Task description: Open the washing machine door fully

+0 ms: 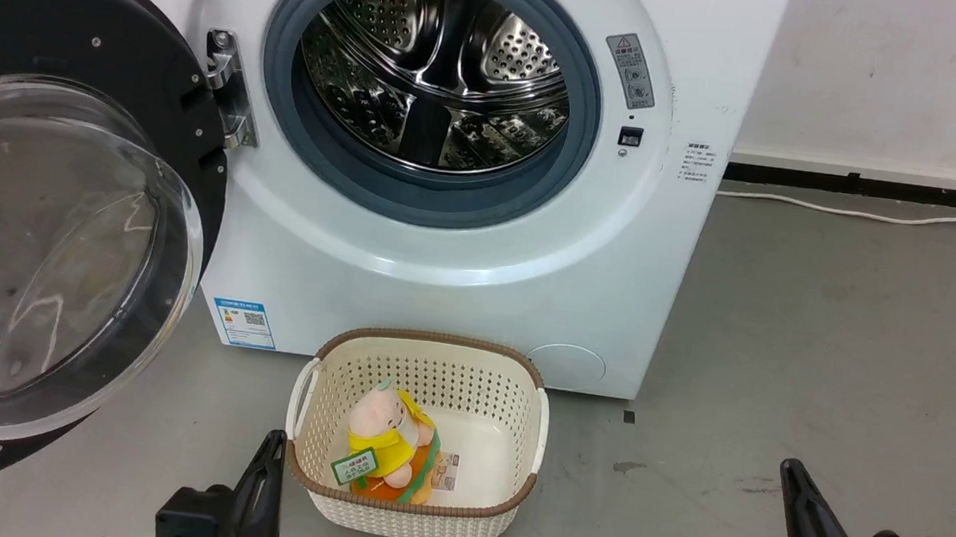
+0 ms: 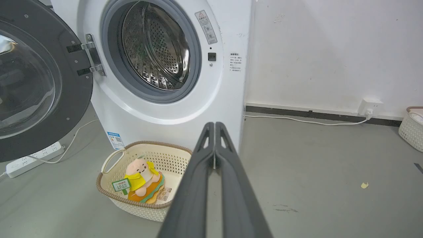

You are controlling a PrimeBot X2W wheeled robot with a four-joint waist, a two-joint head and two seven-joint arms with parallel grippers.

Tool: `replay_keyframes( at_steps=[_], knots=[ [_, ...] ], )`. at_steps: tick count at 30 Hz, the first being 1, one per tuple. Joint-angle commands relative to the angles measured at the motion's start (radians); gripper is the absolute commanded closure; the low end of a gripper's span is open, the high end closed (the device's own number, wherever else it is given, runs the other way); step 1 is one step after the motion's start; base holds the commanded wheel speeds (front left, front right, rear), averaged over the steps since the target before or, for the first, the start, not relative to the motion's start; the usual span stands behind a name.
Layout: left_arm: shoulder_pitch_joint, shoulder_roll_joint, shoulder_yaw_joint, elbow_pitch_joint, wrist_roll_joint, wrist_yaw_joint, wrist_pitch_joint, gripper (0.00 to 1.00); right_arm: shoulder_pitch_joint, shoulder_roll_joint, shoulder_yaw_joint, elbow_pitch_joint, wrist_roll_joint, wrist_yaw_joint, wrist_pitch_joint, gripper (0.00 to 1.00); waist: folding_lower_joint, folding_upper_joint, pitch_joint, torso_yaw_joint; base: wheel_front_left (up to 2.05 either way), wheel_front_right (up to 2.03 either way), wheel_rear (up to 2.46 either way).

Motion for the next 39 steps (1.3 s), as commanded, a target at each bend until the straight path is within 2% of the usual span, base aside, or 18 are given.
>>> replay_keyframes(
  at_steps=[1, 39],
  knots=[
    [-0.016, 0.001, 0.006, -0.006, 0.011, -0.003, 0.006, 1.0, -0.02, 0.002, 0.001, -0.005, -0.006, 0.0, 0.006, 1.0, -0.0001, 0.0, 0.001, 0.0, 0.0, 0.0, 0.0],
    [-0.048, -0.001, 0.044, -0.055, 0.046, -0.015, 0.088, 1.0, -0.064, 0.003, 0.015, -0.018, -0.044, 0.001, 0.088, 1.0, -0.0001, 0.0, 0.023, -0.015, 0.0, 0.0, 0.0]
  ],
)
